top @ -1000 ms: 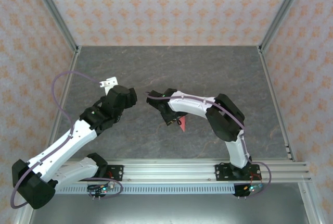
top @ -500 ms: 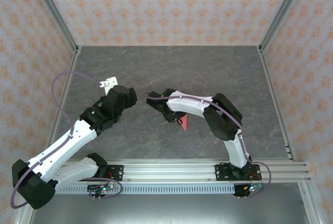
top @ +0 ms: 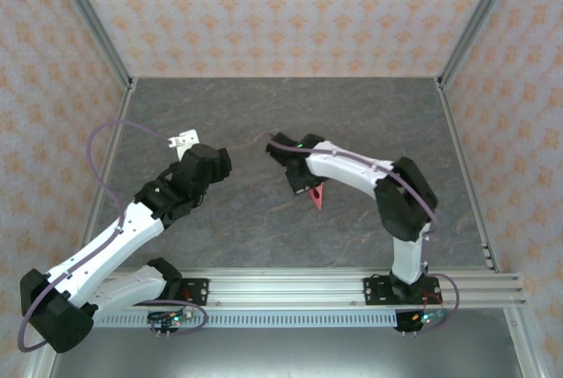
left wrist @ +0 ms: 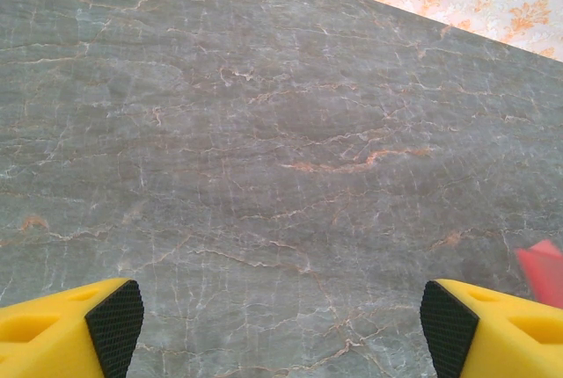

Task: Fold a paper plane with a square sheet of paper (fold left side to right side)
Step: Turn over the paper plane at the center of the table, then pick up the paper plane at the center of the table.

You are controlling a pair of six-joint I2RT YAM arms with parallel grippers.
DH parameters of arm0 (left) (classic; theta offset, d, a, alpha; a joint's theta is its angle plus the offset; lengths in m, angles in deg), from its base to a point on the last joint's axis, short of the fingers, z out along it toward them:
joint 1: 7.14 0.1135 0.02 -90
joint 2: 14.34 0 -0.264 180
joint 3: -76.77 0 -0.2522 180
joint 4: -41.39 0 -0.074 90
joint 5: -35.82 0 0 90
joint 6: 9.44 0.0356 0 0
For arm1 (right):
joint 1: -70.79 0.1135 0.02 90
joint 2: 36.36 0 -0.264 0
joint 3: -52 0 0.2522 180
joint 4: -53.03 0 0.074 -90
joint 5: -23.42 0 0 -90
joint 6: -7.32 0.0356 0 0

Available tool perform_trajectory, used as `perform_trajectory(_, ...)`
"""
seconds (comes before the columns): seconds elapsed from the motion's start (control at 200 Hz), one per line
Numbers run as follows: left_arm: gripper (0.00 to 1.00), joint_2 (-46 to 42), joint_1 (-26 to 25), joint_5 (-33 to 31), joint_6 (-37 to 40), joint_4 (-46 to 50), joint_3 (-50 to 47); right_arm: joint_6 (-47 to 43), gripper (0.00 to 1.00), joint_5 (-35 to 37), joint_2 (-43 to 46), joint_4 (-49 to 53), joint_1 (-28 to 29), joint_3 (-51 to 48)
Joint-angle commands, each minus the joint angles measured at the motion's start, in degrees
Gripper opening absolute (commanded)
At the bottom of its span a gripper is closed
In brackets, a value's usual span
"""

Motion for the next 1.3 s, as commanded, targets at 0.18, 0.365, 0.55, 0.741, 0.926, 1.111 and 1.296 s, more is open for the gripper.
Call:
perform_trajectory(0.18, 0.85, 0.3, 0.3, -1.1, -0.1, 0.2, -0.5, -0.5, 0.06, -12.2, 1.5, -9.1, -10.1, -4.8)
perform_trajectory(0.365, 0.85, 0.6, 0.3, -0.5, 0.0, 0.1, -0.4, -0.6, 0.10, -11.9, -1.5, -9.3, -11.2, -4.1)
perform_trajectory(0.55, 0.85, 0.9, 0.2, -0.2, 0.1, -0.1, -0.2, -0.3, 0.20, -12.2, -3.0, -9.1, -11.2, -4.2)
perform_trajectory(0.741, 0.86, 1.1, 0.2, -0.2, 0.2, -0.1, 0.0, -0.5, 0.24, -11.7, -3.6, -9.1, -11.2, -4.5)
perform_trajectory(0.926, 0.85, 0.9, 0.2, -0.2, 0.2, 0.2, 0.0, -0.4, 0.24, -9.1, -5.0, -9.0, -11.2, -4.7)
perform_trajectory(1.111, 0.85, 0.8, 0.3, -0.1, 0.2, 0.3, -0.1, -0.1, 0.24, -9.6, -6.3, -9.9, -11.2, -4.9)
perform_trajectory(1.296, 0.85, 0.7, 0.3, -0.1, 0.3, 0.5, -0.1, 0.6, 0.21, -11.4, -7.8, -11.1, -11.5, -5.5)
